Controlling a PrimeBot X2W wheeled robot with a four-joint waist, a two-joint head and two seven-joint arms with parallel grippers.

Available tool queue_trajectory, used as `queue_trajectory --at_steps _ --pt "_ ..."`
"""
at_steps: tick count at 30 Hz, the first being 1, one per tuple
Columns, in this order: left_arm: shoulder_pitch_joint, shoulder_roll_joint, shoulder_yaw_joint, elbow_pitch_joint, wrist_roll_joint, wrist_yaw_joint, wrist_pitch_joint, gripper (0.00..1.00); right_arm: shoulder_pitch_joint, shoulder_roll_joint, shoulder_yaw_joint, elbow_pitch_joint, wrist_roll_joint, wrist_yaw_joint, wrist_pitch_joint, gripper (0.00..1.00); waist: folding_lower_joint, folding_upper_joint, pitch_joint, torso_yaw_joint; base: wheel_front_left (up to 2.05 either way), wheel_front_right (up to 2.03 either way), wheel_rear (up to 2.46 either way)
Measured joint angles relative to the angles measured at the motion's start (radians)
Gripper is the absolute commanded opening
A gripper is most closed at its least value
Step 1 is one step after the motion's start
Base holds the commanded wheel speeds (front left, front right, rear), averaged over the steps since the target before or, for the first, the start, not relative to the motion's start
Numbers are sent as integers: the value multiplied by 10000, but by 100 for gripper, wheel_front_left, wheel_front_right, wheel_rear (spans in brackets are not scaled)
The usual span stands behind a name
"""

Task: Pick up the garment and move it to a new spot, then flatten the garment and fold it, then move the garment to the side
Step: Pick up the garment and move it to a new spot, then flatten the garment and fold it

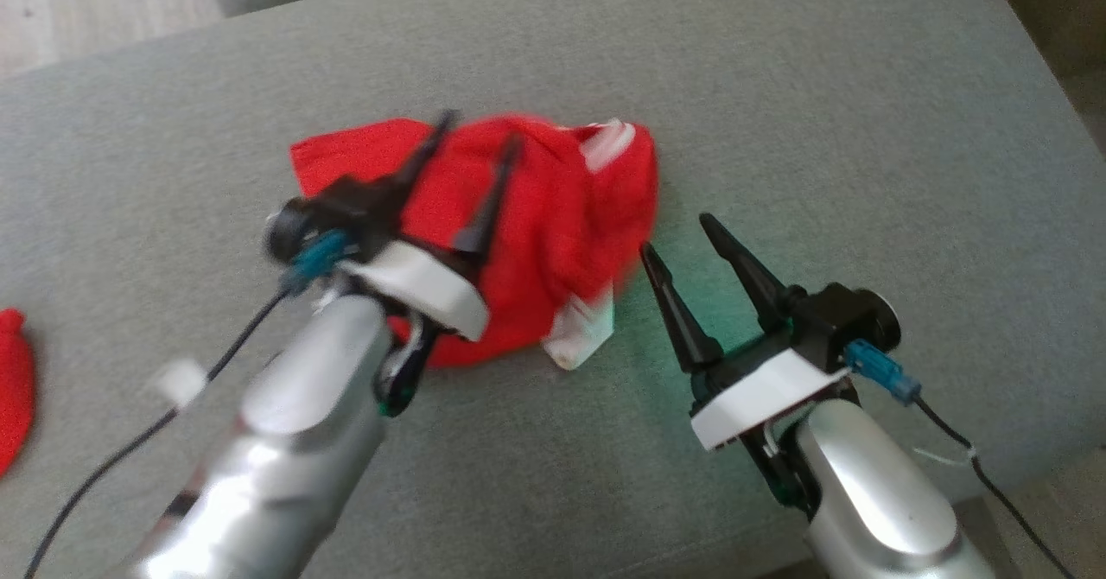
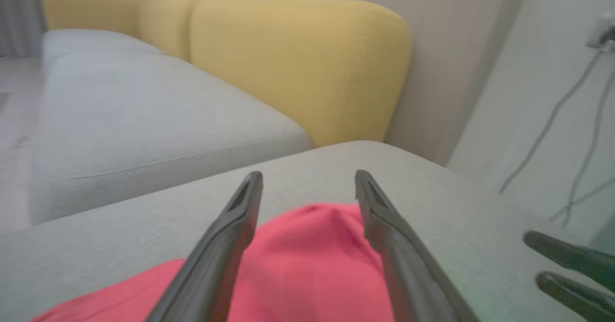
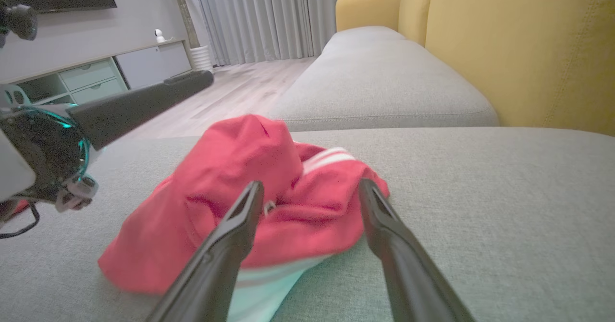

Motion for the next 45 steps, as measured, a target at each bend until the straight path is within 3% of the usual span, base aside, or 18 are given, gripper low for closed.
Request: queue_trajectory --at_steps 3,7,12,17,24,30,45 --pt "776 148 1264 -650 330 548 -15 100 240 4 -155 35 0 0 0 100 0 0 -80 183 0 0 0" --pt "2395 339 2823 -1551 1014 928 -27 100 321 10 -485 65 -21 0 0 100 0 0 -188 556 0 0 0" --pt "4992 339 4692 -2291 2107 1009 -25 100 499 15 -1147 96 -163 0 0 100 0 0 -420 1256 0 0 0" --pt "6354 -173 6086 -2844 2955 807 -27 100 958 40 -1745 96 -282 0 0 100 0 0 -742 1934 0 0 0" --pt "7236 -639 6903 -2976 3643 370 -27 100 1368 63 -2247 161 -428 0 2 100 -1 0 -1136 2548 0 0 0" --pt "7317 -834 7235 -2991 3946 115 -27 100 1499 84 -2257 288 -430 0 2 100 0 0 -1323 2681 0 0 0" --pt "7400 -871 7325 -2995 3847 44 -27 100 2137 96 -2305 640 -502 0 2 100 1 0 -1611 2509 0 0 0"
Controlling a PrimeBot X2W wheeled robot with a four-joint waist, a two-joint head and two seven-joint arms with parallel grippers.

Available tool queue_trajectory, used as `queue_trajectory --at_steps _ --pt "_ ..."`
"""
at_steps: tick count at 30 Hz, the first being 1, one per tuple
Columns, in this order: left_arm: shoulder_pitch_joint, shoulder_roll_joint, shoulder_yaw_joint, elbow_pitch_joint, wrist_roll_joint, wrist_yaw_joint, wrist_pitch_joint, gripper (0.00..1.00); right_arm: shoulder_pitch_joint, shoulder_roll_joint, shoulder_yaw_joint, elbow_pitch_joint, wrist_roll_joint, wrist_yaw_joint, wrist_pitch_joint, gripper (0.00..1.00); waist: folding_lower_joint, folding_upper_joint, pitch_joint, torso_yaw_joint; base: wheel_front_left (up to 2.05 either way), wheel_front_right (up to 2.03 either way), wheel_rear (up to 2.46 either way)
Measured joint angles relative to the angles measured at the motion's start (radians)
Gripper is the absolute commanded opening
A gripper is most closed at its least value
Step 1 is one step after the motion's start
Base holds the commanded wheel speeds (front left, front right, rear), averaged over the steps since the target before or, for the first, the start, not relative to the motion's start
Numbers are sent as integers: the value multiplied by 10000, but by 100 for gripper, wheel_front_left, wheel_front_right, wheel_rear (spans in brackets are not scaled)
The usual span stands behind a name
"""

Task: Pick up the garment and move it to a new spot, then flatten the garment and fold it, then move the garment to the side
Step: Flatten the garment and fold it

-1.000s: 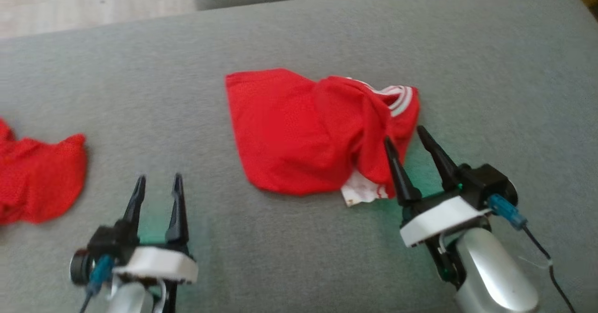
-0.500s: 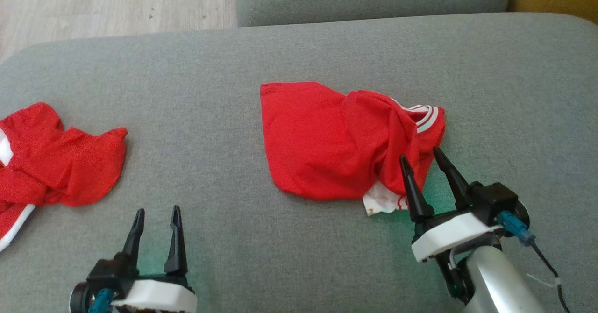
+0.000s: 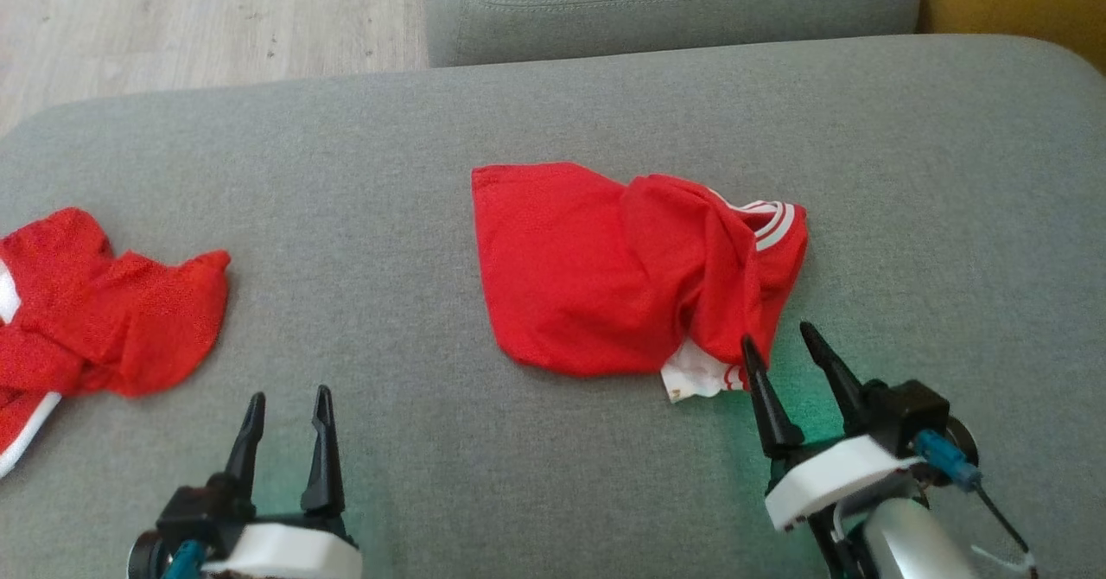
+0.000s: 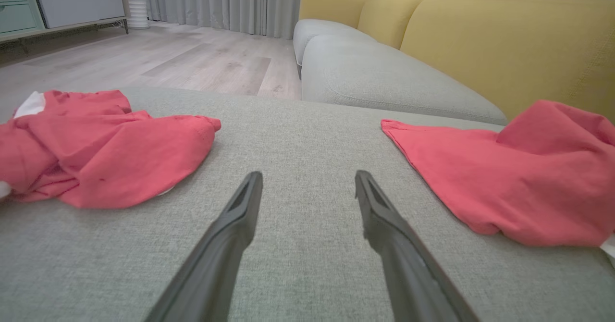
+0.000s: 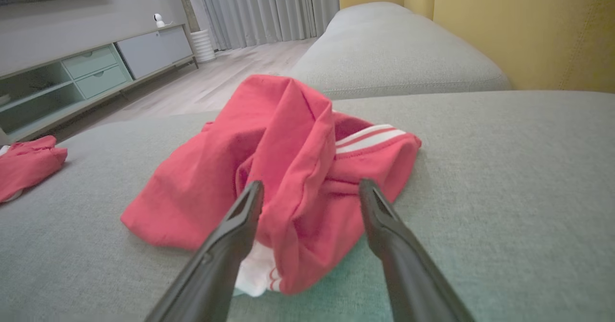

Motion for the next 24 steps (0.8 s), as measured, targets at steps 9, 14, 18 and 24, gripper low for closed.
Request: queue_trajectory --at_steps 9,14,18,24 --pt "315 0 -50 61 -100 13 0 100 319 21 44 217 -46 0 0 100 0 0 -64 125 0 0 0" --pt "330 0 -153 81 -105 88 0 100 418 27 98 290 -82 0 2 100 0 0 -101 164 0 0 0" --pt "338 -2 -253 109 -176 88 0 100 416 29 182 437 -35 0 2 100 0 0 -80 183 0 0 0" --pt "335 0 -420 159 -198 86 0 100 340 31 378 865 395 0 8 100 0 0 95 265 0 0 0"
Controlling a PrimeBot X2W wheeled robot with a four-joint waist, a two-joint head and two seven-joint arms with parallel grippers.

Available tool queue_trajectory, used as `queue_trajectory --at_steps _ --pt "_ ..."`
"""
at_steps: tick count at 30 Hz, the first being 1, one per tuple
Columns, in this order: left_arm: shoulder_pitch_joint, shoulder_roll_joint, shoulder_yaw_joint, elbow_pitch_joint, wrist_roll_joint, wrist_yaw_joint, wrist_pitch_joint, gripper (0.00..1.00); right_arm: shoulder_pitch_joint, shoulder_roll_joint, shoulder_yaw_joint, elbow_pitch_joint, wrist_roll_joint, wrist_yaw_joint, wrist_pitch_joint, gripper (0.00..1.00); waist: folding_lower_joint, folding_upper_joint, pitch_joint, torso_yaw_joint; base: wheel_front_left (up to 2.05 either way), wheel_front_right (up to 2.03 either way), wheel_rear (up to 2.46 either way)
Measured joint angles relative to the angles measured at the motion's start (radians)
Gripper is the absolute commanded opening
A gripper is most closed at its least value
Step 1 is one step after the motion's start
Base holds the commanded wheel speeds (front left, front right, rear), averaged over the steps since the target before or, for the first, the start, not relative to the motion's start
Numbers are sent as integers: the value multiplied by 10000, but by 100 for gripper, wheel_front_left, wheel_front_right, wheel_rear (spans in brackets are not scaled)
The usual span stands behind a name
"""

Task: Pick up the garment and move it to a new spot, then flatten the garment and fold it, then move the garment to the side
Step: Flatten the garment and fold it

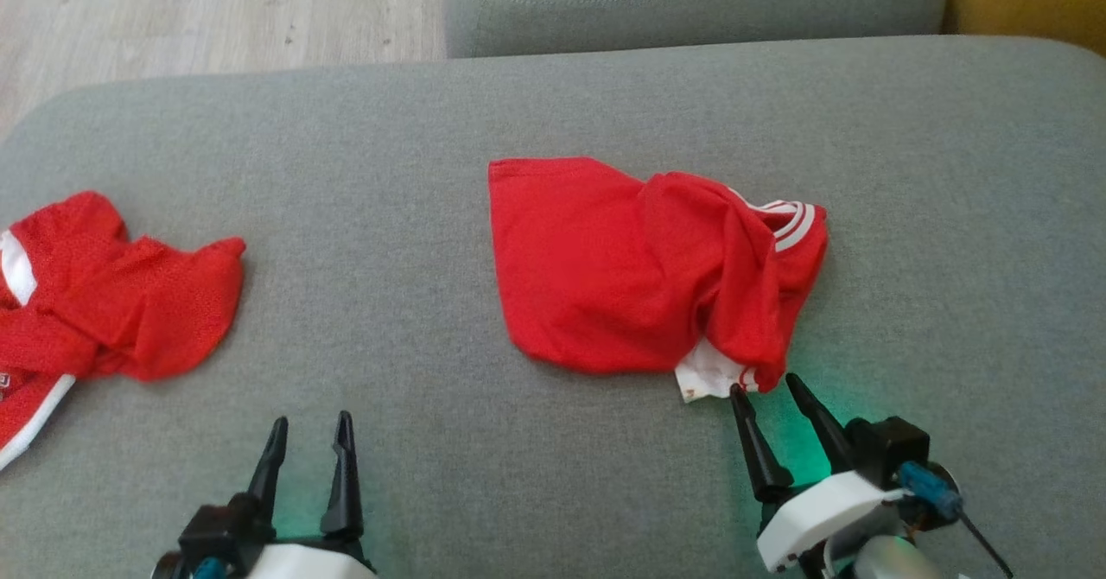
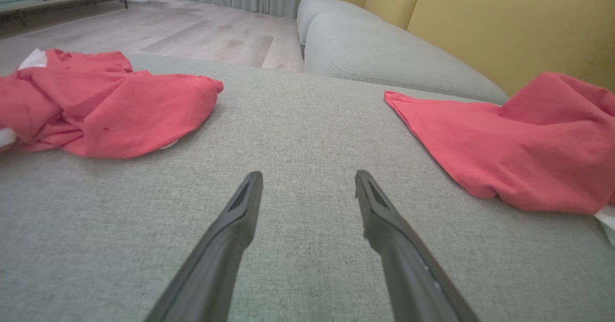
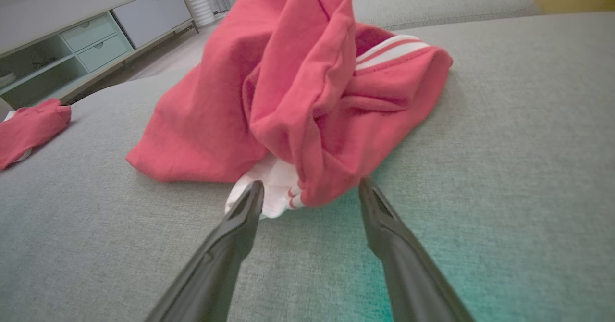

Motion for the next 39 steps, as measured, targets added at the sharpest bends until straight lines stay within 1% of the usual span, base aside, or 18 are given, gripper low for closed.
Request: queue_trajectory --at_steps 8,9,10,11,14,17,20,23,27,30,32,33,34,37,39 --pt "-60 -2 -157 27 -65 2 0 100 -609 4 293 583 589 0 2 100 1 0 282 161 0 0 0" --pt "-81 -2 -157 27 -65 2 0 100 -662 6 299 639 627 0 2 48 1 0 313 178 0 0 0" --pt "-101 0 -157 36 -65 2 0 100 -701 6 272 696 625 0 2 6 2 0 335 194 0 0 0" --pt "-128 -2 -157 40 -65 2 0 100 -728 13 165 738 581 0 4 0 1 0 357 205 0 0 0" --pt "-249 -2 -155 48 -69 19 0 100 -825 35 -608 616 385 0 4 0 2 0 405 223 0 0 0" --pt "-268 -2 -155 48 -171 84 0 100 -920 -127 -1319 161 4 0 4 0 1 0 420 185 0 0 0" --pt "-268 -2 -157 54 -251 84 0 100 -1247 -594 -1810 -476 -339 0 6 0 1 0 402 138 0 0 0" --pt "-269 -2 -188 59 -345 84 0 100 -2010 -1091 -1839 -1177 -654 0 6 0 1 0 370 73 0 0 0" --pt "-297 -2 -311 92 -472 86 0 100 -3807 -1657 -1279 -1942 -840 0 4 0 1 0 306 80 0 0 0" --pt "-397 -4 -522 117 -520 84 0 100 -5404 -2025 -491 -2153 -848 0 2 0 1 0 275 184 0 0 0" --pt "-498 -8 -598 148 -520 84 0 100 -6491 -2234 205 -1962 -848 0 0 0 1 0 275 305 0 0 0" --pt "-552 -6 -648 178 -548 86 0 100 -7409 -2362 876 -1645 -844 0 -4 0 1 0 275 468 0 0 0" --pt "-574 -6 -690 196 -621 84 0 100 -7809 -2376 1181 -1430 -796 0 -8 0 1 0 277 559 0 0 0" --pt "-598 -6 -815 209 -767 88 0 100 -8744 -2309 2084 -803 -757 0 -10 0 1 0 303 850 0 0 0" --pt "-596 -6 -878 245 -813 88 0 100 -9159 -2059 2418 -445 -662 0 -10 0 1 0 325 1044 0 0 0"
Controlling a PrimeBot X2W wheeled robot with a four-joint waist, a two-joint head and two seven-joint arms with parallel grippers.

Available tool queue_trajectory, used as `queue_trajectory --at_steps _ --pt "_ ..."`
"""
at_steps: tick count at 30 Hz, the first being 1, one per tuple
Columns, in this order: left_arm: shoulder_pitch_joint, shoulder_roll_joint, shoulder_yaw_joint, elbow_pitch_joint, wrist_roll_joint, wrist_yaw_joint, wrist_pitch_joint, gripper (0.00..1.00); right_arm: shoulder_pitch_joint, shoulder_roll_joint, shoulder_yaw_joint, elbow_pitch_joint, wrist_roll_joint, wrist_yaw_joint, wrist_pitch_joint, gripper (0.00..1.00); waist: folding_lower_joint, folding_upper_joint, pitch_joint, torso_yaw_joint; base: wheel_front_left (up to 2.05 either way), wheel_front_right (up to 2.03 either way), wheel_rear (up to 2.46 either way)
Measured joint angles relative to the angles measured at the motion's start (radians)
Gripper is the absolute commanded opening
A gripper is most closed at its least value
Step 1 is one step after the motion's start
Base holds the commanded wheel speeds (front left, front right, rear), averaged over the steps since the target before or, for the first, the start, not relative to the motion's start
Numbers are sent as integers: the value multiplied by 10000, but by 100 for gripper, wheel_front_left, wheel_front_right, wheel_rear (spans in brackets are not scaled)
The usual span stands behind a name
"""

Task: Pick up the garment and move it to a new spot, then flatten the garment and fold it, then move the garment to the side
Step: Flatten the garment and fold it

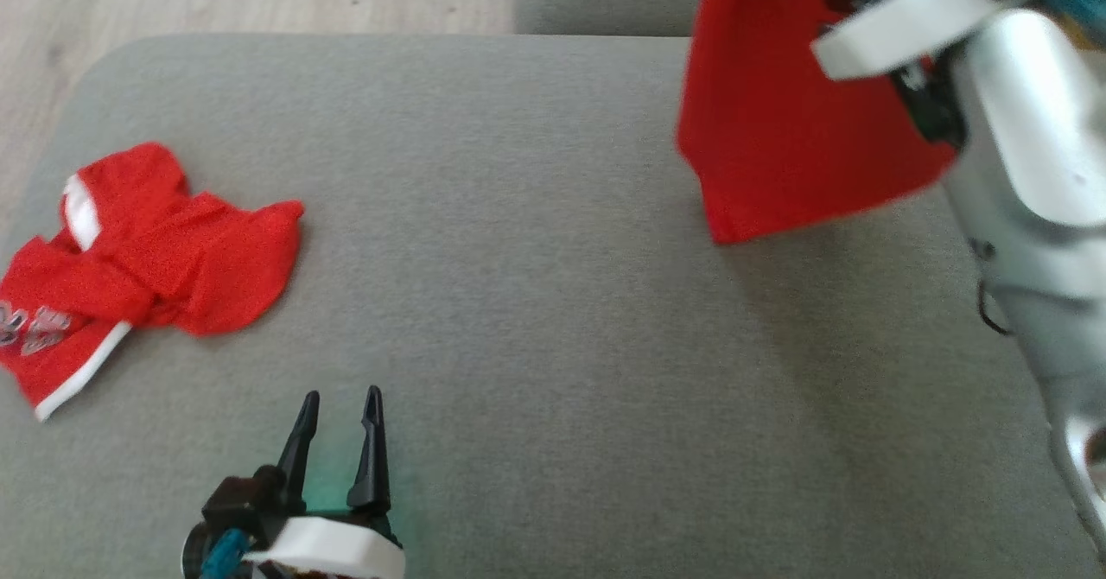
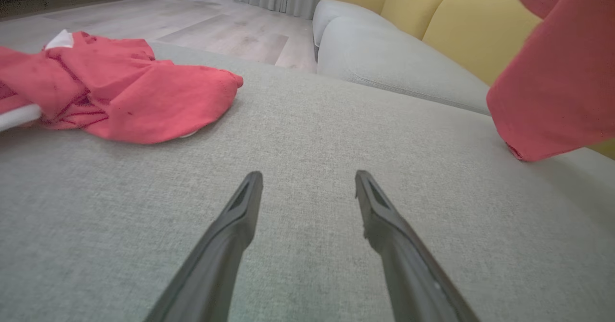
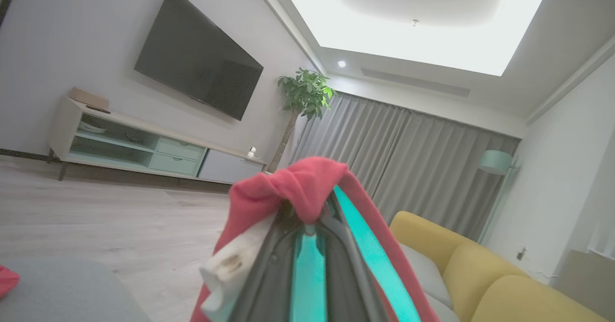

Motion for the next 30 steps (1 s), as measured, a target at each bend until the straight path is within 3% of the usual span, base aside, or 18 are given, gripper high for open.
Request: queue_trajectory --at_steps 7,12,17,18,19,20,24,30 --pt "15 2 -173 77 -153 61 0 100 -1271 742 -280 1162 -332 0 0 0 0 0 68 516 0 0 0" --pt "24 2 -199 69 -219 98 0 100 -1215 332 -817 2746 -880 0 2 0 -1 0 77 559 0 0 0" --pt "24 2 -213 52 -219 104 0 100 562 -412 -947 4242 -1114 0 8 0 -1 0 75 399 0 0 0" --pt "22 2 -221 31 -219 102 0 100 1054 -499 -1020 4495 -1141 0 13 37 -1 0 90 337 0 0 0" --pt "17 2 -242 12 -219 100 0 100 1522 -558 -1160 4711 -1139 0 15 86 0 0 110 275 0 0 0" --pt "12 2 -259 6 -219 98 0 100 1964 -629 -1252 4865 -1141 0 15 100 0 0 132 214 0 0 0" --pt "-37 2 -274 -61 -217 90 0 100 3376 -681 -1904 4794 -1147 0 15 100 -1 0 202 -60 0 0 0" --pt "-320 2 -454 -180 -221 31 0 100 4785 -240 -3114 3124 -1202 0 15 100 -1 0 237 -592 0 0 0"
